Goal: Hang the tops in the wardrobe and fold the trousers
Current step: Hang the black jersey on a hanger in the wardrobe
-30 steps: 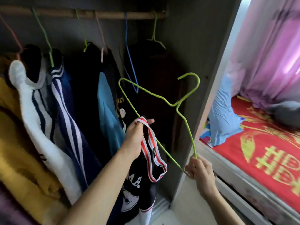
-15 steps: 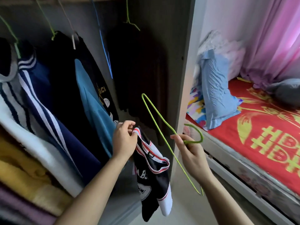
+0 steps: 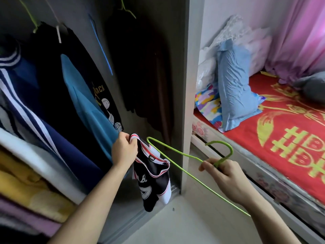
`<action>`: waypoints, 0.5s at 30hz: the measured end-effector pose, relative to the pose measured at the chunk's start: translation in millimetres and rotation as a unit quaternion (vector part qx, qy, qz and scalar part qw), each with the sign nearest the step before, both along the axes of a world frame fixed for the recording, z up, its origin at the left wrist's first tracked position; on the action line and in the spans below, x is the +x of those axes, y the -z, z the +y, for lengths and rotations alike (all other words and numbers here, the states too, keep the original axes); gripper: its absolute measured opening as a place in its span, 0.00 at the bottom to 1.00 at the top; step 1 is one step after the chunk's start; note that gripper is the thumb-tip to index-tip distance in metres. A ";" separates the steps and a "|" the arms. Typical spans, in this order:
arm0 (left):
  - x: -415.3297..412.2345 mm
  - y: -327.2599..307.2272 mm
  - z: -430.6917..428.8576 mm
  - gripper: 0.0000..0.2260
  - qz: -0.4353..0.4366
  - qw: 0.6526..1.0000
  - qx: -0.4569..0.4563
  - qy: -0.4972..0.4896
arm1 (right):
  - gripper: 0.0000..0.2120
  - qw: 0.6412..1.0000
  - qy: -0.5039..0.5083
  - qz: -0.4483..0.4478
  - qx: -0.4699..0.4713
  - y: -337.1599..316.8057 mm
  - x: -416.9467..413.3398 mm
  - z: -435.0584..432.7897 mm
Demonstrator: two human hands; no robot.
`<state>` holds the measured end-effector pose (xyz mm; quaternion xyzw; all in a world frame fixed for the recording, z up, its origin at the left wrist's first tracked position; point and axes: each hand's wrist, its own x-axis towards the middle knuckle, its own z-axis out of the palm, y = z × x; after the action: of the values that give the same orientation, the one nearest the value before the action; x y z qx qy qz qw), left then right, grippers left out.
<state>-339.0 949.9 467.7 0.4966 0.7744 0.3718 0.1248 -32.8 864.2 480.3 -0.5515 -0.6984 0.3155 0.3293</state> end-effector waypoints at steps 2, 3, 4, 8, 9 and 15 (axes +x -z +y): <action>-1.6 -1.5 -1.0 0.07 0.024 1.000 0.013 0.002 | 0.11 1.000 -0.015 0.000 -0.008 -0.9 1.5 2.6; -2.2 -3.0 -1.9 0.07 0.041 0.999 0.026 0.000 | 0.12 1.000 -0.024 0.001 -0.012 -1.6 0.2 3.7; -2.7 -5.2 -2.6 0.09 0.057 0.998 0.041 -0.001 | 0.12 0.999 -0.032 0.000 -0.016 -2.3 -2.5 5.1; -5.9 -16.5 -2.7 0.12 0.117 0.990 0.071 0.018 | 0.13 0.999 -0.048 -0.016 -0.009 -6.5 -19.3 11.1; -8.3 -18.8 -1.8 0.11 0.142 0.987 0.070 0.017 | 0.13 0.999 -0.045 -0.023 -0.005 -7.7 -22.5 12.4; -32.4 -28.3 3.1 0.08 0.229 0.973 -0.010 -0.032 | 0.13 0.998 -0.047 -0.047 -0.010 -15.2 -26.5 11.3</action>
<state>-371.3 953.1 496.0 0.5423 0.8016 0.2438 -0.0626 -59.3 875.5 495.5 -0.5357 -0.7352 0.3114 0.2748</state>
